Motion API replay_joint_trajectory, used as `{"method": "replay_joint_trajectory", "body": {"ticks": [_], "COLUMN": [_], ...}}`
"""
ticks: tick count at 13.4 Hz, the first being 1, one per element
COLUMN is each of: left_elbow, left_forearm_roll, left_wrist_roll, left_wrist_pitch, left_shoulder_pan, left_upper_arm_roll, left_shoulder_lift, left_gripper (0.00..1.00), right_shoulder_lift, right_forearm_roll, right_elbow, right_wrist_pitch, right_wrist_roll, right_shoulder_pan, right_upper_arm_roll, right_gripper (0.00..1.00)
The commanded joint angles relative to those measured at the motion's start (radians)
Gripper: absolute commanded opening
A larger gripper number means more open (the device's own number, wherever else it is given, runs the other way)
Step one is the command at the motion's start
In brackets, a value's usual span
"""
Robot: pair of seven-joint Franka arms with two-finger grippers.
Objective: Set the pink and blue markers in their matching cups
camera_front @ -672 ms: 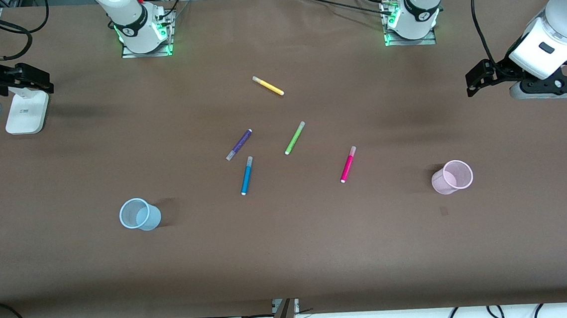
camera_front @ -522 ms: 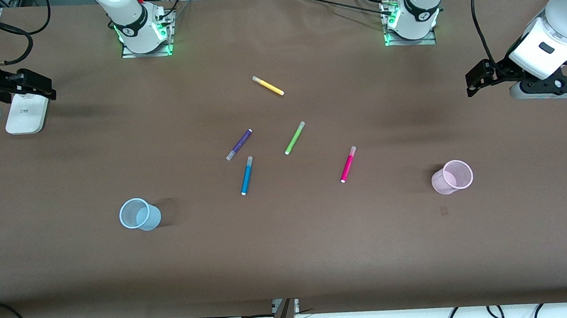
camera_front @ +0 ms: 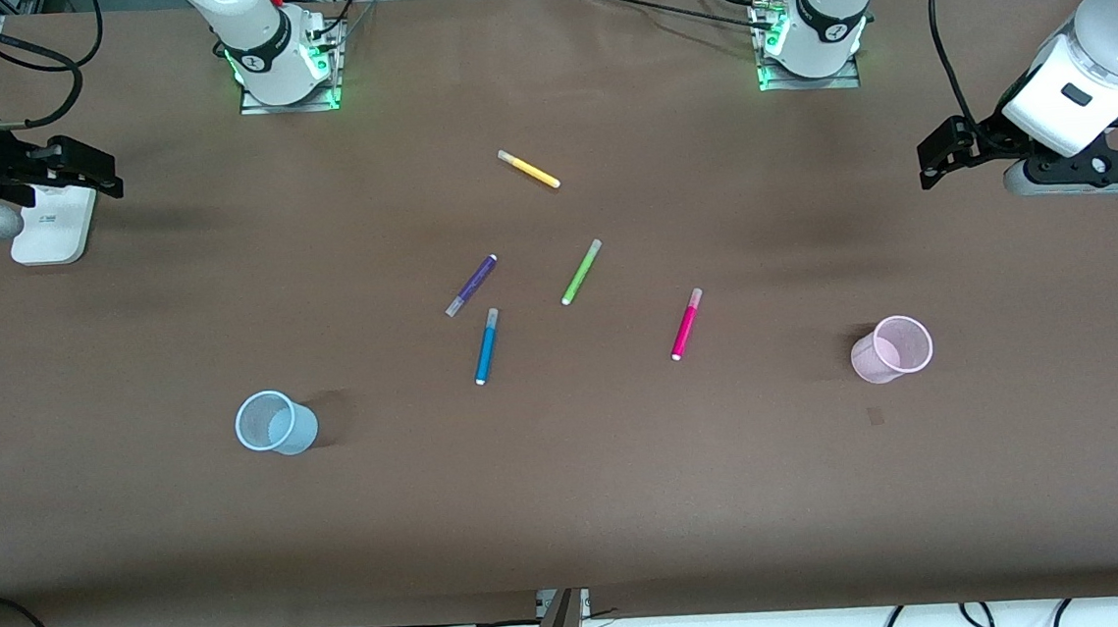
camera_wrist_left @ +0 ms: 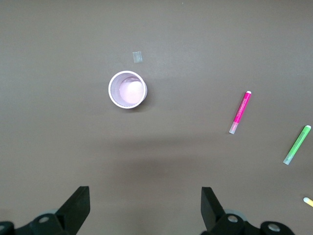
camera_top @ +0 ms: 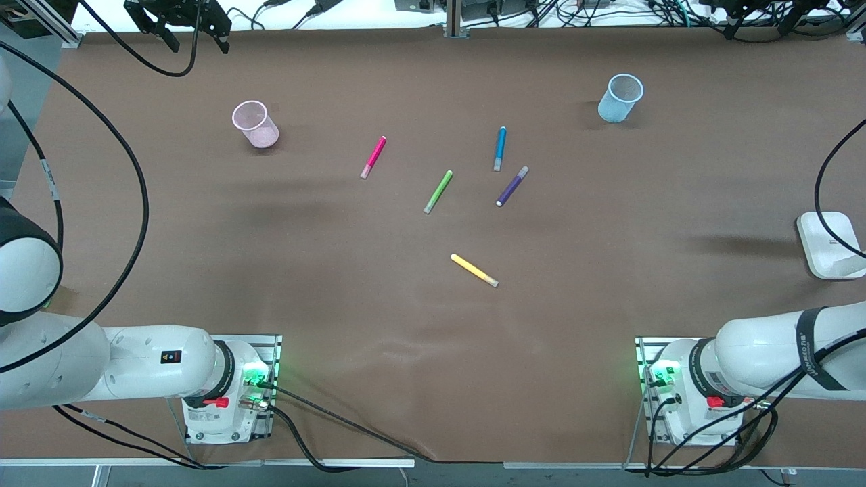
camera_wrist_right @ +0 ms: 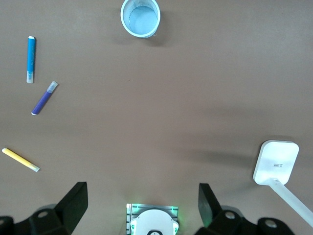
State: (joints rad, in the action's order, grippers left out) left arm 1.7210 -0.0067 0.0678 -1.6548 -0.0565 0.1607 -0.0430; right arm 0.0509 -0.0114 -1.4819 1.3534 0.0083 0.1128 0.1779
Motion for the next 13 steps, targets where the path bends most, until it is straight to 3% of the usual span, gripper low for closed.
{"method": "replay_joint_trajectory", "body": {"ticks": [1,4,8,13], "left_elbow": [-0.032,-0.029,-0.043,-0.032], "left_forearm_roll": [-0.021,-0.021,-0.019,-0.022], "left_wrist_roll": [-0.022,-0.02,-0.022,-0.016], "left_wrist_pitch": [0.026,0.03,0.128,0.179], "left_shoulder_pan": [-0.003,-0.002,0.006,0.006], "left_upper_arm_roll": [0.005,0.005,0.02,0.079], "left_shoulder_lift": [0.012,0.02,0.095,0.185], "left_gripper": [1.0,1.0,1.0,1.0], "right_shoulder_lift": [0.004,0.012,0.041,0.118], "right_forearm_roll": [0.014,0.024,0.03,0.037], "right_elbow": [0.017,0.015,0.003,-0.08], "right_wrist_pitch": [-0.007,-0.007,0.021,0.18], "right_wrist_roll": [-0.021,-0.022,-0.007,0.089], "right_shoulder_pan": [0.001,-0.005,-0.059,-0.131], "right_upper_arm_roll": [-0.005,-0.002,0.003,0.003], "right_gripper": [1.0,1.0,1.0,1.0]}}
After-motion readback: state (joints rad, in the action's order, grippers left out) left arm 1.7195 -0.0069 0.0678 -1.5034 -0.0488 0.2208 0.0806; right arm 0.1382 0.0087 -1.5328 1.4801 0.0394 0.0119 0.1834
